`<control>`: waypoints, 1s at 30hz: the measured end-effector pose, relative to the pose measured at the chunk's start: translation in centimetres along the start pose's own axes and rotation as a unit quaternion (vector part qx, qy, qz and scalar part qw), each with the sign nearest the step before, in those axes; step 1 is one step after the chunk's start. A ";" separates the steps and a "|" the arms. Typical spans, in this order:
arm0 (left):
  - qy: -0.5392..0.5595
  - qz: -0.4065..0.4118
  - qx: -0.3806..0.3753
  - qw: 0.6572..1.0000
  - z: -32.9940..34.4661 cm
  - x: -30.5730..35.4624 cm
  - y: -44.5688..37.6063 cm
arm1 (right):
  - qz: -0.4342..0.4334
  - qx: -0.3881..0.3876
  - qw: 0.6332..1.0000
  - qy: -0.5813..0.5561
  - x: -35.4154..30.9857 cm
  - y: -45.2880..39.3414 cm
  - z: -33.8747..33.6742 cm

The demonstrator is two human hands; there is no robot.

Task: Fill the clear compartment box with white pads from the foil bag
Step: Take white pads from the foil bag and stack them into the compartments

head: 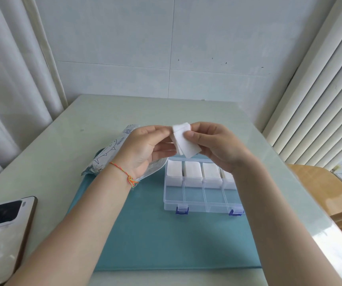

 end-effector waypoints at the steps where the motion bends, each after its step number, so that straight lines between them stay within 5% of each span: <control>1: 0.001 -0.001 0.004 1.000 -0.2 0.0 0.0 | 0.002 0.001 1.000 -0.001 0.1 0.0 0.0; 16: 0.000 -0.021 -0.001 1.000 0.2 0.0 0.2 | -0.048 0.081 0.994 0.058 -0.3 -0.4 -0.6; 26: -0.007 0.040 0.126 0.991 -2.2 0.6 0.2 | -0.045 0.073 0.979 0.185 -1.4 0.0 -0.7; 30: -0.014 0.040 0.147 0.988 -2.7 0.6 0.0 | -0.066 0.071 0.985 0.142 -2.2 0.2 -1.0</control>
Point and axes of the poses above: each hand's wrist, its own y-axis away from the middle knuckle, its own z-axis out of the palm, x = y × z, the point moved 9 cm from there along -y, towards the middle knuckle, and after that the axes turned 4 degrees about -z, right-handed, at the moved point
